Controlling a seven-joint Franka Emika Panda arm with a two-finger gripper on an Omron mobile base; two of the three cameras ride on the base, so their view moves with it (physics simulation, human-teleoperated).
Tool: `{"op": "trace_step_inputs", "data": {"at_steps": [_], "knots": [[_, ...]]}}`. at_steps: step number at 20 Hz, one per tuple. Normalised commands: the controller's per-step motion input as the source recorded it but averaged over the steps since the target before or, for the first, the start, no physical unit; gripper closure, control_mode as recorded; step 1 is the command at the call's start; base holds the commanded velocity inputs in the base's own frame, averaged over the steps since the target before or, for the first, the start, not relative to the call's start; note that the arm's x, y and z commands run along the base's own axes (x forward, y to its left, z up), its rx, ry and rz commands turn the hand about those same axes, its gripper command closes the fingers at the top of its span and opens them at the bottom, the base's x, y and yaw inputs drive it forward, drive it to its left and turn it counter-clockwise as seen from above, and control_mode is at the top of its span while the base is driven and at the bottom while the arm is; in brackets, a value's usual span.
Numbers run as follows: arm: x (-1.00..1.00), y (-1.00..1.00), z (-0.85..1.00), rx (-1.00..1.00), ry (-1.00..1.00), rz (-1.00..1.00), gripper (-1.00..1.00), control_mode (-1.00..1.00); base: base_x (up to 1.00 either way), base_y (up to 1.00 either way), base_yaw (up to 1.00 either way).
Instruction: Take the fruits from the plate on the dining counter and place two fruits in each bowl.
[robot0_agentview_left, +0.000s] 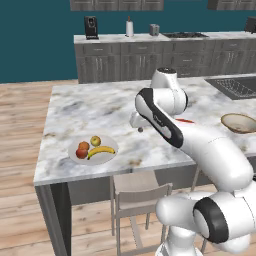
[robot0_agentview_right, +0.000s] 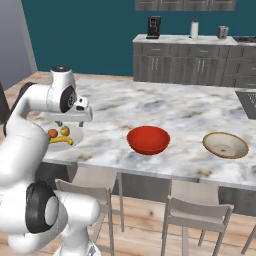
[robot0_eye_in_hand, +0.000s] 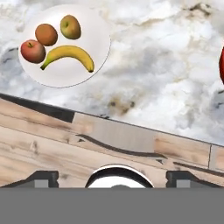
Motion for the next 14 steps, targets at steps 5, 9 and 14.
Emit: {"op": "trace_step_inputs", "data": {"at_steps": [5, 9, 14], "knots": [[0.68, 0.93, -0.50, 0.00, 0.17, 0.28, -1.00, -1.00, 0.00, 0.00, 0.00], [0.26, 0.87, -0.44, 0.00, 0.13, 0.18, -1.00, -1.00, 0.00, 0.00, 0.00], [0.42, 0.53, -0.43, 0.00, 0.06, 0.10, -1.00, -1.00, 0.00, 0.00, 0.00]]}}
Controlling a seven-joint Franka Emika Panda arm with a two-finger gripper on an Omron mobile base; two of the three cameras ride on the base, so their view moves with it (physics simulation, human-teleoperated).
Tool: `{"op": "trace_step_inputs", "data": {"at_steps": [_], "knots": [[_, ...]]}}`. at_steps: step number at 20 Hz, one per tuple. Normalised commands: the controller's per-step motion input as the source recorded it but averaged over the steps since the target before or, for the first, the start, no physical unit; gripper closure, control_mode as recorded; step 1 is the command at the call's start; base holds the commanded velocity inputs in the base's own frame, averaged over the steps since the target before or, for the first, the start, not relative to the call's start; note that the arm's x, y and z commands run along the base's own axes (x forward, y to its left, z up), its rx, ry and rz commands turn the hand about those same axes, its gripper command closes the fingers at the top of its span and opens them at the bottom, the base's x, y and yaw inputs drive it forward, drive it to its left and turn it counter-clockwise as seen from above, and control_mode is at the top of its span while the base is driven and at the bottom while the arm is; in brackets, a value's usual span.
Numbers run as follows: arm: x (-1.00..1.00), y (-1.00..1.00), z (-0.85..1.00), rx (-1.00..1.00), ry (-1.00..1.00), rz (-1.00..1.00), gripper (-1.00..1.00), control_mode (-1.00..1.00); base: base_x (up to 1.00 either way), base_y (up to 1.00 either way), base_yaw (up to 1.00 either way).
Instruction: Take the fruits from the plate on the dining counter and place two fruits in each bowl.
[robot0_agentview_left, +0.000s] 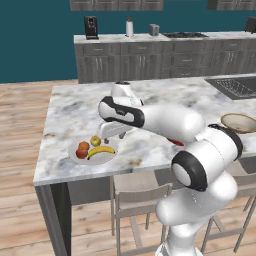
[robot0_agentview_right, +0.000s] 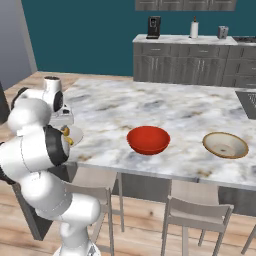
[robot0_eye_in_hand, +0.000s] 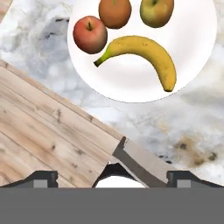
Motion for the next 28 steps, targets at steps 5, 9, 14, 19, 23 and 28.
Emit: {"op": "trace_step_inputs", "data": {"at_steps": [5, 9, 14, 19, 23, 28], "knots": [[0.43, 0.01, -0.28, 0.00, 0.00, 0.00, -1.00, -1.00, 0.00, 0.00, 0.00], [0.46, 0.00, -0.26, 0.00, -0.01, 0.00, -1.00, -1.00, 0.00, 0.00, 0.00], [0.46, 0.00, -0.29, 0.00, -0.08, 0.00, -1.00, -1.00, 0.00, 0.00, 0.00], [0.37, 0.10, -0.53, -0.01, -0.14, 0.00, -1.00, -1.00, 0.00, 0.00, 0.00], [0.04, 0.12, -0.55, 0.00, -0.03, 0.00, -1.00, -1.00, 0.00, 0.00, 0.00], [0.05, 0.01, -0.47, 0.00, -0.05, 0.00, -1.00, -1.00, 0.00, 0.00, 0.00]]}}
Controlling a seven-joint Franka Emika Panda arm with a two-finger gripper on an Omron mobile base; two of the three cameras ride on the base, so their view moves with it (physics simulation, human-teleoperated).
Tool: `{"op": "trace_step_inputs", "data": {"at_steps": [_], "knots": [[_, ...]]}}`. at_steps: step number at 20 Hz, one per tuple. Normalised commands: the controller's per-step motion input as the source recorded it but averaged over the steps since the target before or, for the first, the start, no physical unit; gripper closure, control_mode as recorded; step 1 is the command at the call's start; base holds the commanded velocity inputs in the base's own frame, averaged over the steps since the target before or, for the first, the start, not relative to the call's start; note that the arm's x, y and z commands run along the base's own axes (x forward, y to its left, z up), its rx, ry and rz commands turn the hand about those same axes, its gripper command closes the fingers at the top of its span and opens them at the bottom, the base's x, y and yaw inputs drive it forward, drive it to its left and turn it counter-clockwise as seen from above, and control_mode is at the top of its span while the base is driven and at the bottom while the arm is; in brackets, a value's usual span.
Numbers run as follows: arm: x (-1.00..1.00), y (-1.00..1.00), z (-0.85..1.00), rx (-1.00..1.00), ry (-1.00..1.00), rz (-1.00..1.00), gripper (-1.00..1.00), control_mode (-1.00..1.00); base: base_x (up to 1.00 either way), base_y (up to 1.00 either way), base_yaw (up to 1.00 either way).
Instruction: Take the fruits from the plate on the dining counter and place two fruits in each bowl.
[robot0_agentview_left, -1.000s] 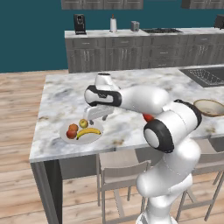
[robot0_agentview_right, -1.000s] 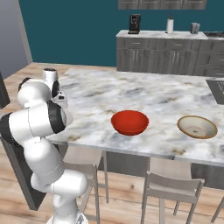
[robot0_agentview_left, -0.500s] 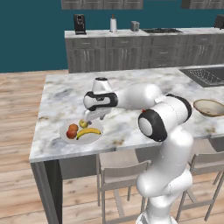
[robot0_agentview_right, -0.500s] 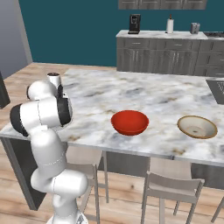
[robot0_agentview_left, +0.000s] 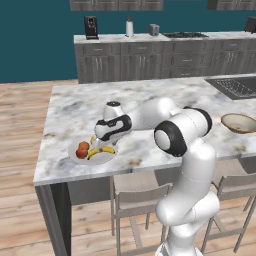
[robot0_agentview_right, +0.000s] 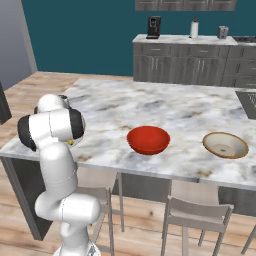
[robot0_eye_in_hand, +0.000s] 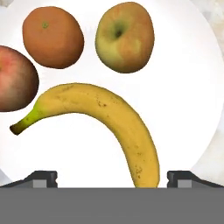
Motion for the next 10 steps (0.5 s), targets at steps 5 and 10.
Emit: {"op": "trace_step_inputs", "data": {"at_steps": [5, 10], "knots": [[0.12, 0.00, -0.12, 0.00, -0.05, 0.00, -1.00, -1.00, 0.00, 0.00, 0.00], [0.14, 0.00, -0.05, 0.00, 0.00, 0.01, -1.00, -1.00, 0.00, 0.00, 0.00]]}}
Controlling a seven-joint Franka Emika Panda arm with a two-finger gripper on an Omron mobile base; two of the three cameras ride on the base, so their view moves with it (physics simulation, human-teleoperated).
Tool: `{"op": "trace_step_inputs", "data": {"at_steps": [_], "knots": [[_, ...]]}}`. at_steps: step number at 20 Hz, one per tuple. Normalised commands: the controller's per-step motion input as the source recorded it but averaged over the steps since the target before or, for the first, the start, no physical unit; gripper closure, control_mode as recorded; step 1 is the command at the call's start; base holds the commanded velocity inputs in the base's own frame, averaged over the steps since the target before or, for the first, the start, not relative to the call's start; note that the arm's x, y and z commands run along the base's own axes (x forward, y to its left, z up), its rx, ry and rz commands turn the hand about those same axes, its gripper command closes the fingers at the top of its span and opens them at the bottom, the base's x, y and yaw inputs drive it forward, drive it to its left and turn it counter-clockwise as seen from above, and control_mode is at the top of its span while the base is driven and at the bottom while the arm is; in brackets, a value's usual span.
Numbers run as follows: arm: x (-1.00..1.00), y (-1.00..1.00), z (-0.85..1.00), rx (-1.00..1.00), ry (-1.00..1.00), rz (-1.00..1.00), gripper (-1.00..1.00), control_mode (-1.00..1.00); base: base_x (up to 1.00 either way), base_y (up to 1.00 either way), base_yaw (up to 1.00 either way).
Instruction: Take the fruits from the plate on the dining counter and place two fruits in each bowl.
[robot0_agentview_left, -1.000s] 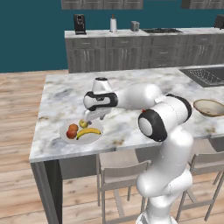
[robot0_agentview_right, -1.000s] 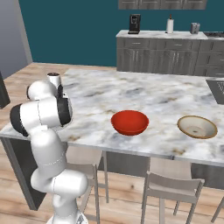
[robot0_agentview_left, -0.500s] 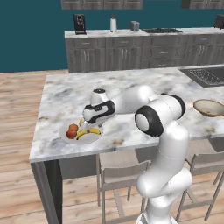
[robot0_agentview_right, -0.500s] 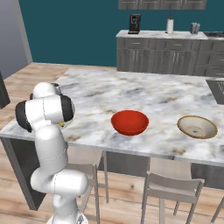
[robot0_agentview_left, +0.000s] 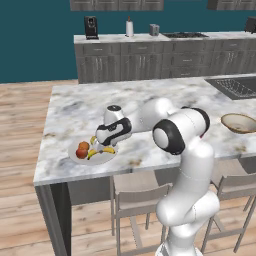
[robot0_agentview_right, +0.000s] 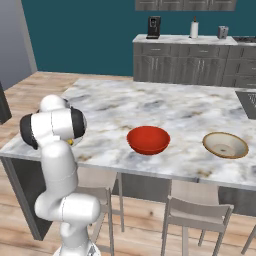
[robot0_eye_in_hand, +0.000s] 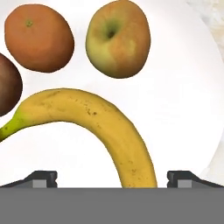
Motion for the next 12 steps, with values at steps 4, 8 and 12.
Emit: {"op": "trace_step_inputs", "data": {"at_steps": [4, 8, 12], "knots": [[0.14, 0.01, -0.15, 0.00, 0.00, 0.02, -1.00, -1.00, 0.00, 0.00, 0.00], [0.11, 0.06, -0.23, 0.00, 0.00, 0.03, -1.00, -1.00, 0.00, 0.00, 0.00], [0.12, 0.09, -0.17, 0.00, 0.00, 0.03, -1.00, -1.00, 0.00, 0.00, 0.00]]}}
